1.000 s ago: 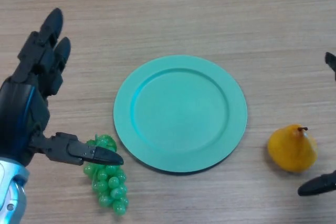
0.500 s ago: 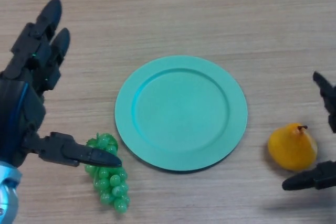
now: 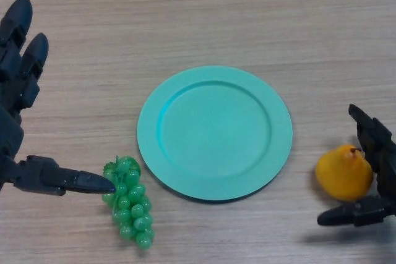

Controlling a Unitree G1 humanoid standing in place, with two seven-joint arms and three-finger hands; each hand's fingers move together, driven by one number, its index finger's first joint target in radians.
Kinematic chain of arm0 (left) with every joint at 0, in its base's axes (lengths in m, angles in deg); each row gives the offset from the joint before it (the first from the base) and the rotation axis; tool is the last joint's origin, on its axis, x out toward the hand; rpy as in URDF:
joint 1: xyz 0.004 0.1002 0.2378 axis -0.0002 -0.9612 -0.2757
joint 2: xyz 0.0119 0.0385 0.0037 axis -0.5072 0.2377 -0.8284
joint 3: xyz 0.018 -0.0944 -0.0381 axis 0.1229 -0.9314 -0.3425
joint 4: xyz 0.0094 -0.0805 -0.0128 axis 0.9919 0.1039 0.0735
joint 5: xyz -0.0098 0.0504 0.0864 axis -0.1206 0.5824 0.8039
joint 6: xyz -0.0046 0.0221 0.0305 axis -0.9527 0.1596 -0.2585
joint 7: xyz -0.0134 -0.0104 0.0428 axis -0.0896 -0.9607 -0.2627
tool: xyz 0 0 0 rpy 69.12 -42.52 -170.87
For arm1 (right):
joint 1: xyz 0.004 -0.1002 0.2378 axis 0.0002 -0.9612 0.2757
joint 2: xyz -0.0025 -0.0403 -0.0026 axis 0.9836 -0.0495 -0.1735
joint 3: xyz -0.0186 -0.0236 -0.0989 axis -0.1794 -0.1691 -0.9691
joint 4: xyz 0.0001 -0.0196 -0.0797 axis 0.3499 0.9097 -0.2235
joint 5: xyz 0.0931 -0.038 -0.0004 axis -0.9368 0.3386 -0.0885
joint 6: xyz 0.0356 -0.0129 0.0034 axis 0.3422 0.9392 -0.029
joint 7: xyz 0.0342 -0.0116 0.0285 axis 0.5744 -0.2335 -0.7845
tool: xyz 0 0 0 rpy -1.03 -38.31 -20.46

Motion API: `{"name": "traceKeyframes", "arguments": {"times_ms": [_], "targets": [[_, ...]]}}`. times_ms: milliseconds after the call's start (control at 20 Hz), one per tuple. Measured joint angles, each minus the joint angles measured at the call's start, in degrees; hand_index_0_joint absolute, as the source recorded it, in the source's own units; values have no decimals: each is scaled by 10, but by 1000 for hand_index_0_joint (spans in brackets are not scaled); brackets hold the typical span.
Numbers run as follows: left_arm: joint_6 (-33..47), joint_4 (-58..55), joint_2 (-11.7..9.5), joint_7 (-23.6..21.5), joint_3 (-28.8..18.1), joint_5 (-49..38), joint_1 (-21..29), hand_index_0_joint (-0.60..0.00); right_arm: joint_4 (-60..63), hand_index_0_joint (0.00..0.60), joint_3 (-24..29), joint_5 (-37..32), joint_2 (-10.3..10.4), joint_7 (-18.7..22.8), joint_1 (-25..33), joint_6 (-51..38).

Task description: Pick up the yellow pear and place it on the plate

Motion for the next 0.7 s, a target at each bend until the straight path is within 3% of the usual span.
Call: {"name": "traceKeyframes", "arguments": {"times_ms": [50, 100, 150, 400, 700], "targets": [[0, 0, 0, 0, 0, 0, -2, 0, -1, 500, 0, -2, 0, -1, 1, 2], [1, 1, 0, 1, 0, 2, -3, 0, -14, 582, 0, -33, 2, -9, -1, 31], [3, 4, 0, 2, 0, 6, -5, 0, -43, 600, 1, -83, 3, -11, -3, 104], [3, 4, 0, 3, -1, 5, 0, 0, -47, 600, 2, -83, 4, -11, -6, 111], [10, 17, 0, 3, -14, 2, -2, 0, -202, 600, 2, -101, 10, -3, -32, 221]]}}
